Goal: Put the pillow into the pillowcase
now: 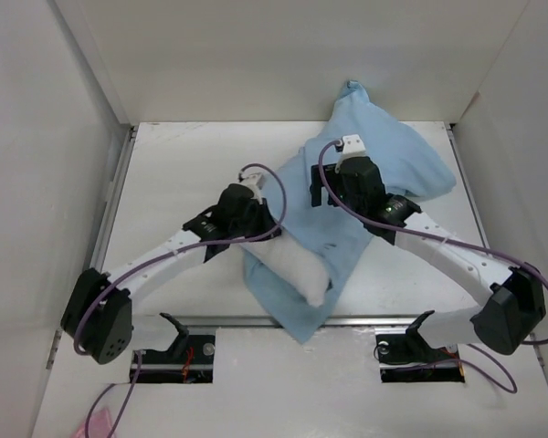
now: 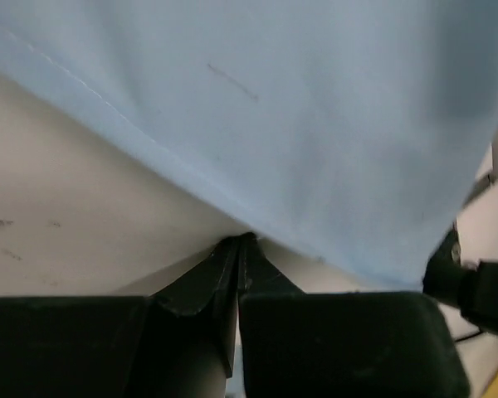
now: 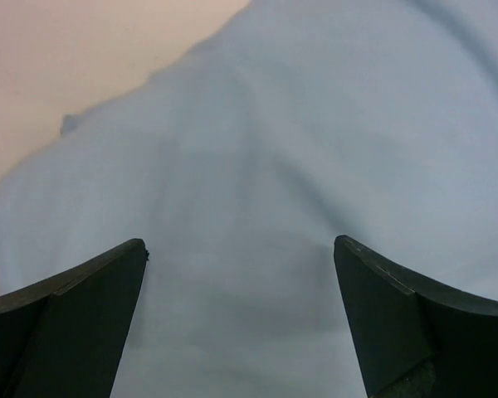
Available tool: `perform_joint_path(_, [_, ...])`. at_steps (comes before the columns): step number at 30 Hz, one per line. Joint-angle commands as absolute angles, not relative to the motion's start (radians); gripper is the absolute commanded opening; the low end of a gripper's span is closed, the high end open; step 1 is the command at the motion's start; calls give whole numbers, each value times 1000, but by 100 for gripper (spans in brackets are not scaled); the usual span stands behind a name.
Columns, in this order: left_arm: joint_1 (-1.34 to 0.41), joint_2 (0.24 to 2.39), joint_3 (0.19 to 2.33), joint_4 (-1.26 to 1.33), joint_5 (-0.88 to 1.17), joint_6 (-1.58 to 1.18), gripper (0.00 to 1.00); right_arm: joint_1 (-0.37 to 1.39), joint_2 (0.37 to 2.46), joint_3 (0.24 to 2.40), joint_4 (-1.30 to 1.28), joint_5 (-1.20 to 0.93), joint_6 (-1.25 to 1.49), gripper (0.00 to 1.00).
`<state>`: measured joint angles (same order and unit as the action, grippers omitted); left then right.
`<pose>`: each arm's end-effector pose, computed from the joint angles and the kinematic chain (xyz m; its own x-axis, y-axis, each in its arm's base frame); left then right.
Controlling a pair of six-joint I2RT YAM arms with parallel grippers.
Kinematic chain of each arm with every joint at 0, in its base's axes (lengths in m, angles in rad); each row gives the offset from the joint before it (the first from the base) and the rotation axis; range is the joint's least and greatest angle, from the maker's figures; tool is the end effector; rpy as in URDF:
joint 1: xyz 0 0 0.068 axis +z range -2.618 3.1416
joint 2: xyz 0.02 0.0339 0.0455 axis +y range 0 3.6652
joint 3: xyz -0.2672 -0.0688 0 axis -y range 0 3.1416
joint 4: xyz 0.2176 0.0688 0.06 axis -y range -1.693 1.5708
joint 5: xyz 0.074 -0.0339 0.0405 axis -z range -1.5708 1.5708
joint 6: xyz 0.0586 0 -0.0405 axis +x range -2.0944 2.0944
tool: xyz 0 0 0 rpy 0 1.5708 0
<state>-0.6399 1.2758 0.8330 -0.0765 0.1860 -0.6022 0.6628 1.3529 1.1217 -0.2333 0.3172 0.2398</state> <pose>0.2172 -0.1752 0.2648 -0.7334 -0.1480 -0.6635 0.3642 0.7385 -0.5674 0.2507 0.1725 0.3248 -0.4297 -0.0491 -0.9016 -0.2705 0.9597 0.0766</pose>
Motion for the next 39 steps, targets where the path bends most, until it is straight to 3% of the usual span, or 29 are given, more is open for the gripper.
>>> perform_joint_path(1, [-695, 1322, 957, -61, 249, -526, 0, 669, 1266, 1141, -267, 399, 221, 100])
perform_joint_path(3, [-695, 1306, 969, -110, 183, -526, 3, 669, 1232, 1128, -276, 370, 172, 100])
perform_joint_path(4, [-695, 1280, 969, -132, 143, -526, 15, 669, 1214, 1127, -276, 307, 143, 100])
perform_joint_path(5, [-695, 1205, 960, -174, 103, -550, 50, 669, 1174, 1100, -276, 275, 115, 100])
perform_joint_path(6, [-695, 1160, 948, -201, 15, -570, 99, 669, 1155, 1089, -276, 237, 56, 100])
perform_joint_path(11, [-686, 879, 887, -452, -308, -811, 99, 863, 1109, 1069, -302, 147, -136, 100])
perform_joint_path(15, [-675, 700, 878, -719, -497, -1066, 99, 1004, 1225, 1147, -350, 126, -231, 100])
perform_joint_path(21, [-666, 574, 825, -790, -515, -1140, 99, 1132, 1586, 1288, -335, 351, -356, 100])
perform_joint_path(25, [-666, 552, 816, -790, -505, -1160, 99, 1132, 1755, 1351, -216, 722, -368, 100])
perform_joint_path(31, [-666, 561, 834, -801, -505, -1160, 99, 1105, 1907, 1361, -216, 762, -370, 100])
perform_joint_path(34, [-666, 580, 845, -801, -514, -1132, 99, 1078, 1931, 1361, -193, 834, -342, 82])
perform_joint_path(35, [-666, 580, 845, -776, -500, -1091, 99, 1063, 1922, 1361, -175, 859, -342, 67])
perform_joint_path(36, [-666, 589, 845, -750, -489, -1065, 99, 1045, 1905, 1361, -155, 906, -321, 7])
perform_joint_path(37, [-666, 603, 835, -692, -477, -1042, 99, 1032, 1849, 1361, -144, 907, -308, 0])
perform_joint_path(39, [-666, 623, 812, -609, -414, -950, 99, 985, 1777, 1402, -202, 843, -230, 0])
